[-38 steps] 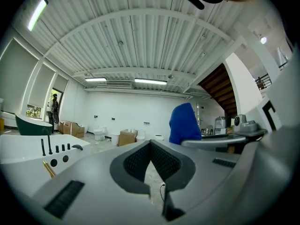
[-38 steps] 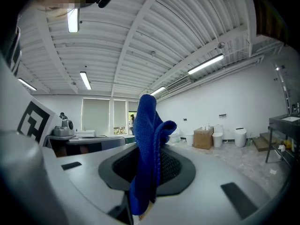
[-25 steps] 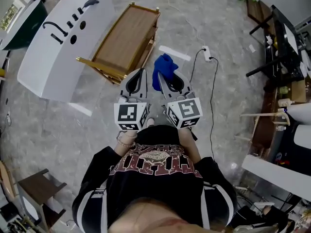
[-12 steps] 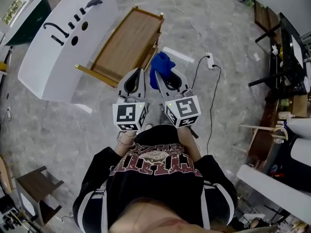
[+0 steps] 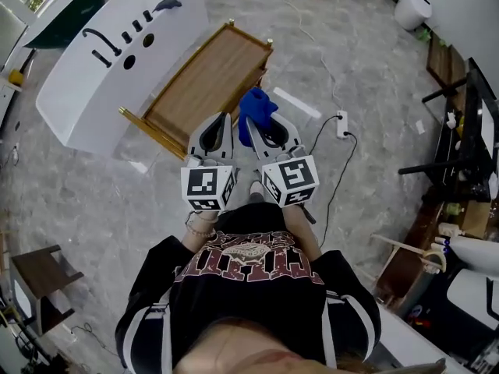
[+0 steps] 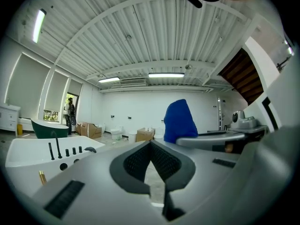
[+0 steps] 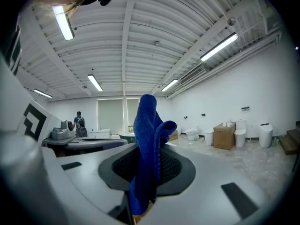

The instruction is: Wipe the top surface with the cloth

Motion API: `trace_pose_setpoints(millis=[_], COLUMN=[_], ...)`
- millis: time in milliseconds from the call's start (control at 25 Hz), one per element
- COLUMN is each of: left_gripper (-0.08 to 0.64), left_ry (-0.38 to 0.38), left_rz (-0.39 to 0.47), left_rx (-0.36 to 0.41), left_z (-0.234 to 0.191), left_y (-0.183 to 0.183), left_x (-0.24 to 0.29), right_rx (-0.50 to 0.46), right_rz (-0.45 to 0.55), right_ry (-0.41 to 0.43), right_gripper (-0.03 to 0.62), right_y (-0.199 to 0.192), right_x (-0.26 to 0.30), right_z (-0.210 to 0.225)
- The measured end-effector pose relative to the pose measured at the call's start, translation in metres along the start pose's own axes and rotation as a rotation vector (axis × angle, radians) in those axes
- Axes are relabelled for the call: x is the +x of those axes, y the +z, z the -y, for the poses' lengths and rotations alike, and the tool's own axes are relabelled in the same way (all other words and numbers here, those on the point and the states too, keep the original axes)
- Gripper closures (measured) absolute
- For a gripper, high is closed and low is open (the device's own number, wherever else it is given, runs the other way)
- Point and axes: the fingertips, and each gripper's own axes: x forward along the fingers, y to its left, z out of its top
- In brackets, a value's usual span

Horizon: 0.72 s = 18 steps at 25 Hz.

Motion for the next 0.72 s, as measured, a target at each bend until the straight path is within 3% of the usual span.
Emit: trace_pose_setpoints(millis=[280, 720], left_gripper=[0.512, 0.512], left_ry=[0.102, 0.158], left_rz=[0.017, 0.008], left_rx=[-0.014, -0.019], left_z=[0.004, -0.014], left_y=[0.001, 0.001], left_x=[0.019, 0.026], right_rx=[-0.022, 0.0], right_rz=[-0.012, -0.019], right_ry=[0.115, 0.149], right_gripper=[0.505, 0.504], right_y=[0.002, 0.001], right_x=[0.013, 0.031], right_z=[0.018, 0.023])
